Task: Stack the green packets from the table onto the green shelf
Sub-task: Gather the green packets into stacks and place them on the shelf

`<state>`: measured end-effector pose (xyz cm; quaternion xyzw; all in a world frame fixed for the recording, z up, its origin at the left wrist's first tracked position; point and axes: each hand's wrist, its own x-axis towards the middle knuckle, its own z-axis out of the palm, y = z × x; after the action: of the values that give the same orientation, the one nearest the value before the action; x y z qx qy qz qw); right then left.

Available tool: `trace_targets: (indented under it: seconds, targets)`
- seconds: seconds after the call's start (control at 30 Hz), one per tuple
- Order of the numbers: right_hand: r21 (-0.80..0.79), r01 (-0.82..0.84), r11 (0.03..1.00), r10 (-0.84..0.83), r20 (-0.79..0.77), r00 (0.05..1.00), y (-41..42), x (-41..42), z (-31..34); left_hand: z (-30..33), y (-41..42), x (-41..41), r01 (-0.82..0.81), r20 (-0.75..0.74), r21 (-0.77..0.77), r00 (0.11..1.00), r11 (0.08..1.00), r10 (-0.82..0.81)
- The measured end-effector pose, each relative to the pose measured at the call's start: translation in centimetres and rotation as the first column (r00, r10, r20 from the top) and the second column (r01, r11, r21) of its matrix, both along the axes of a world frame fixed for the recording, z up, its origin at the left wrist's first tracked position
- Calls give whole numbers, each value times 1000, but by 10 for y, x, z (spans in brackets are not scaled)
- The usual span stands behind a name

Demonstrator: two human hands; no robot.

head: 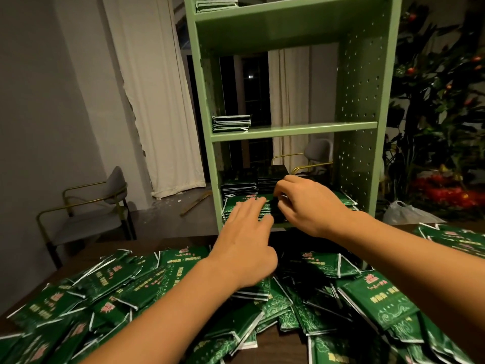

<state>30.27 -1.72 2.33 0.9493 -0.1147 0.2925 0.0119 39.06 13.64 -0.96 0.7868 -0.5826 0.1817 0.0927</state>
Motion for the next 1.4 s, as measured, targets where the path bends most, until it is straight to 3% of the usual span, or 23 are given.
trace_targets:
  seconds: [0.13,0.4,0.67,0.83,1.0,1.23,1.4]
  targets:
    - [1,-38,999,38,23,999,12,-28,-1,-1,13,-6,14,57,-140,998,990,-6]
    - [94,-31,995,37,-64,997,41,-86,-17,-16,59,-33,-60,23,-23,998,998,61]
    - [188,-33,982,77,-230,970,80,-108,-65,-51,109,-50,-163,-92,-10,983,987,161]
    - [212,-64,975,122,-272,955,111,-100,-86,-71,134,-55,-194,-167,-66,969,979,181]
    - [237,-133,962,188,-228,955,139,-86,-106,-79,152,-52,-333,-172,-222,939,916,299]
    - [174,-225,959,246,-108,963,155,-58,-135,-105,152,-47,-416,-344,-291,886,861,312]
    - [50,-231,972,234,-56,971,152,-41,-150,-105,151,-34,-397,-565,-369,814,841,136]
